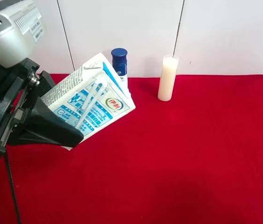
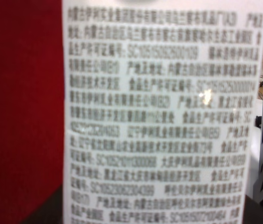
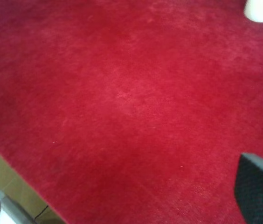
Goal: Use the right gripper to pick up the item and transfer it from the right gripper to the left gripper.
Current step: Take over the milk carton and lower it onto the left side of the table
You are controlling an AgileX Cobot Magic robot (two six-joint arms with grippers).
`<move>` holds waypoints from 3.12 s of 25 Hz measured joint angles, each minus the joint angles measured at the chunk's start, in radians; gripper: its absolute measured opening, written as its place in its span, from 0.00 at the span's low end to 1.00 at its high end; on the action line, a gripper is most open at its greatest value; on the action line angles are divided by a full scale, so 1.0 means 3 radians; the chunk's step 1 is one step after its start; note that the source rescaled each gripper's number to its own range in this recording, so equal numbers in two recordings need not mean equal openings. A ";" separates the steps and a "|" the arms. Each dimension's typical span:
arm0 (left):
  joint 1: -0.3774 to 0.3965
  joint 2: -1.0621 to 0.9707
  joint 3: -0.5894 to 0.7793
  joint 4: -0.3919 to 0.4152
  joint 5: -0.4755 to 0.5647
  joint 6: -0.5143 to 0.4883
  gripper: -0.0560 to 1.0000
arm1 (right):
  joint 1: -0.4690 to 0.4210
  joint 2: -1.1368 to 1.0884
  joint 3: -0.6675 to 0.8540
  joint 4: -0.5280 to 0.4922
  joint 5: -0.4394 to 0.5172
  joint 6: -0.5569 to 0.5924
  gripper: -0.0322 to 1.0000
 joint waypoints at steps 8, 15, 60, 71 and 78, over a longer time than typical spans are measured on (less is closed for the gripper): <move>0.0000 0.0000 0.0000 0.0000 -0.0003 0.0000 0.06 | -0.1500 -0.0160 0.0000 -0.0002 -0.0011 0.0007 1.00; 0.0000 0.0000 0.0000 0.0000 -0.0006 0.0000 0.06 | -0.1869 -0.0160 0.0000 -0.0002 -0.0013 0.0009 1.00; 0.0000 0.0597 0.0000 0.0061 -0.0424 -0.0147 0.06 | -0.1872 -0.0160 0.0000 -0.0002 -0.0013 0.0009 1.00; 0.0397 0.0762 0.0000 0.0478 -0.0576 -0.0452 0.06 | -0.1872 -0.0160 0.0000 -0.0002 -0.0013 0.0009 1.00; 0.1207 0.0799 0.0000 0.0588 -0.0568 -0.0515 0.05 | -0.1872 -0.0160 0.0000 -0.0002 -0.0013 0.0009 1.00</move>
